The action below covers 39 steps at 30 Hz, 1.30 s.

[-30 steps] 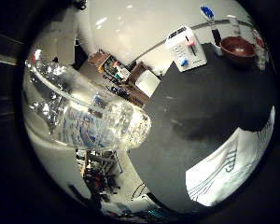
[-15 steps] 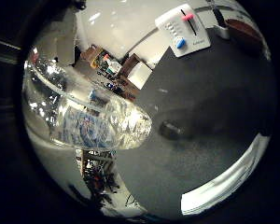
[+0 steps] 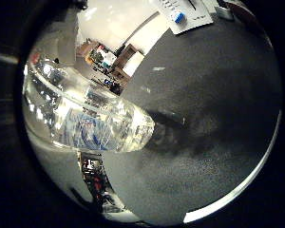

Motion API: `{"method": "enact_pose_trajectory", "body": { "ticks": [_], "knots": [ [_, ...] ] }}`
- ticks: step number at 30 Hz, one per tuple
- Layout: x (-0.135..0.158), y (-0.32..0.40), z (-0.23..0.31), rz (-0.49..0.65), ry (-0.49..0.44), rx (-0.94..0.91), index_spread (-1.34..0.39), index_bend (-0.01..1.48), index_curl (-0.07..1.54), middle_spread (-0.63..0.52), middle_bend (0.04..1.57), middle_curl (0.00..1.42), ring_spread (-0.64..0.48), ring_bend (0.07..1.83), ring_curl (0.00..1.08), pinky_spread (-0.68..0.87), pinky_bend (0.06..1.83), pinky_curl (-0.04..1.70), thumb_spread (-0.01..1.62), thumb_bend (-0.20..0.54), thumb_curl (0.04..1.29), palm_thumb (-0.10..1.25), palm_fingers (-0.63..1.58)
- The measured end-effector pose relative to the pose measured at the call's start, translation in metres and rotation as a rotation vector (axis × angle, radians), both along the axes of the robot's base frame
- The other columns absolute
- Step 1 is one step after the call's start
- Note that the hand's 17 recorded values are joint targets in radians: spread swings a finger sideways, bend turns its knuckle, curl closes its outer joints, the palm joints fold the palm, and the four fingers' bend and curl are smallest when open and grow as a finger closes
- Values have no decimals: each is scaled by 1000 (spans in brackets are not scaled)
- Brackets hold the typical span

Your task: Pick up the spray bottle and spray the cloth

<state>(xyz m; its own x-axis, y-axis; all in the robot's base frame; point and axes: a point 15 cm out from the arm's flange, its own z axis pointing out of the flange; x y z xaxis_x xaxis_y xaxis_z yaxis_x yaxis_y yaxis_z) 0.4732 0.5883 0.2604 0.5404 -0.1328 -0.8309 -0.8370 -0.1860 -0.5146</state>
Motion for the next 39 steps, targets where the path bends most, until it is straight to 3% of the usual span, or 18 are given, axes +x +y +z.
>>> {"method": "enact_pose_trajectory", "body": {
  "ticks": [2, 3, 5, 7, 9, 10, 13, 17, 22, 29, 39],
  "knots": [
    [1, 0, 4, -4, -5, 1, -326, 1054, 637, -189, 1292, 740, -232, 1361, 646, -361, 1242, 705, 396, -53, 902, 854, 1149],
    [2, -1, 8, -4, -10, 4, -361, 923, 611, -201, 1262, 719, -242, 1339, 623, -418, 1215, 668, 466, -57, 869, 811, 1090],
    [1, -2, 8, 4, -20, -7, -441, 722, 566, -236, 1127, 668, -278, 1273, 573, -521, 1157, 596, 534, -55, 820, 754, 959],
    [-2, -4, 6, 23, -33, -32, -483, 599, 548, -264, 1017, 636, -299, 1215, 545, -529, 1171, 588, 625, -58, 776, 709, 774],
    [-5, -6, 6, 43, -45, -62, -534, 540, 526, -304, 888, 586, -290, 1110, 490, -434, 1162, 574, 766, -47, 708, 651, 624],
    [-7, -7, 5, 54, -46, -76, -555, 590, 534, -303, 757, 537, -234, 1041, 460, -300, 1137, 582, 850, -50, 661, 589, 465],
    [-10, -10, 3, 76, -62, -110, -532, 576, 519, -250, 606, 476, -54, 904, 400, 39, 1138, 581, 940, -58, 573, 464, 221],
    [-12, -11, 5, 97, -77, -137, -503, 521, 460, -175, 500, 412, 150, 763, 302, 407, 1093, 504, 966, -38, 491, 412, 165],
    [-13, -14, 19, 109, -69, -127, -495, 455, 416, -148, 425, 374, 213, 661, 239, 595, 1010, 412, 965, -32, 441, 405, 209],
    [-15, -30, 49, 135, -126, -194, -505, 407, 394, -146, 354, 349, 212, 576, 199, 649, 935, 332, 966, -29, 433, 457, 287],
    [0, -98, 152, 87, -343, -318, -525, 351, 378, -147, 267, 335, 215, 471, 160, 664, 823, 227, 963, -30, 434, 468, 354]
  ]
}}
